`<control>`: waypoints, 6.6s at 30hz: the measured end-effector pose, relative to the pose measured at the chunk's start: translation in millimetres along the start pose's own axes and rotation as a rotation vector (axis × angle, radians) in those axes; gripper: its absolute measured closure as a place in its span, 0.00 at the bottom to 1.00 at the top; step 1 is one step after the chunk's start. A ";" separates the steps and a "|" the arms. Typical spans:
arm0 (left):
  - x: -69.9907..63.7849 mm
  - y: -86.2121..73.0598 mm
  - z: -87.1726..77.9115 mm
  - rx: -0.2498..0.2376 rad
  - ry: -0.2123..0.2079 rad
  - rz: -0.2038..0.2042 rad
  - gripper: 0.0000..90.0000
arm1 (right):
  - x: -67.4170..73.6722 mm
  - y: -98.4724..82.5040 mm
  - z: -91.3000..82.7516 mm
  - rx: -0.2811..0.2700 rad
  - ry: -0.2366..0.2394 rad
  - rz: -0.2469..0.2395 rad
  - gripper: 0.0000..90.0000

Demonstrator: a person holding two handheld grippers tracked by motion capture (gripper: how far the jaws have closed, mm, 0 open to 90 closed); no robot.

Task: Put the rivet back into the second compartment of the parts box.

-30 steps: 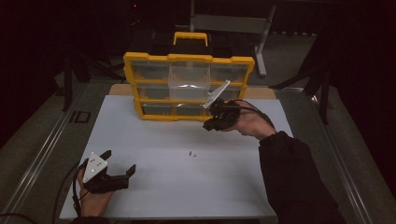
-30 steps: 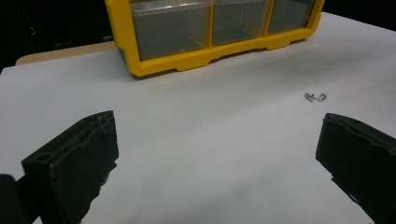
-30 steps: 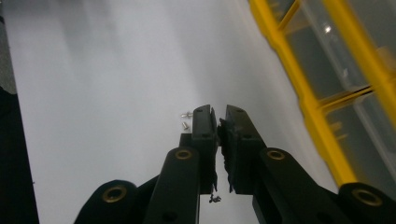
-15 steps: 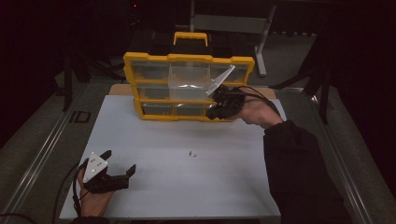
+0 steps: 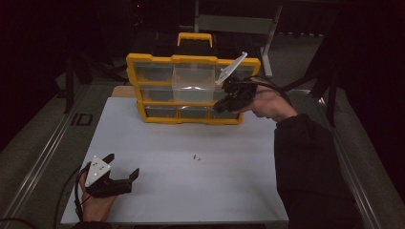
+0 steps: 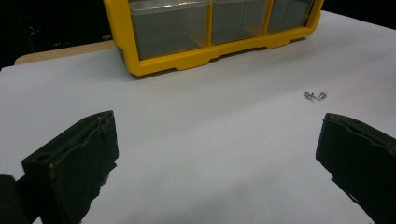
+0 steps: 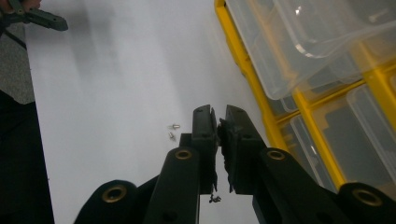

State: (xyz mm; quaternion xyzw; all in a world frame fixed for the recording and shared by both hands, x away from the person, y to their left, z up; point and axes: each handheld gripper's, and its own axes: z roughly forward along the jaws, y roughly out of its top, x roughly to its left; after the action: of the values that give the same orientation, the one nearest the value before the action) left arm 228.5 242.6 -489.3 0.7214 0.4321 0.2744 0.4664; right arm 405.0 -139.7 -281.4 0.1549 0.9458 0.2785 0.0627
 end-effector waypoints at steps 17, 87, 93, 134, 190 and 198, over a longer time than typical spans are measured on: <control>0.1 0.0 -0.2 0.001 -0.001 0.000 0.00 | -10.8 17.5 -26.6 -0.016 -0.010 0.025 0.92; 0.5 -0.2 -1.2 0.004 0.002 -0.002 0.00 | -2.9 19.1 -11.4 -0.131 -0.148 0.171 0.09; 0.6 -0.2 -1.3 0.004 0.002 -0.003 0.00 | 1.9 10.2 -0.3 -0.116 -0.149 0.158 0.10; 0.5 -0.3 -1.0 0.002 0.002 -0.002 0.00 | 38.8 -53.6 103.2 -0.078 -0.064 0.088 0.18; 0.4 -0.2 -0.8 0.004 0.003 0.000 0.00 | 51.4 -78.7 214.8 0.202 0.022 0.062 0.77; 0.2 -0.3 -1.0 0.004 0.005 -0.001 0.00 | 51.3 -77.2 214.4 0.230 0.028 0.071 0.91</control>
State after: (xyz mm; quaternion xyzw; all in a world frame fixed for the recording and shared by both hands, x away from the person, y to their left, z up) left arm 227.7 243.3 -489.1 0.7214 0.4341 0.2751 0.4642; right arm 380.6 -75.7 -504.7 0.1905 0.9662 0.1721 0.0214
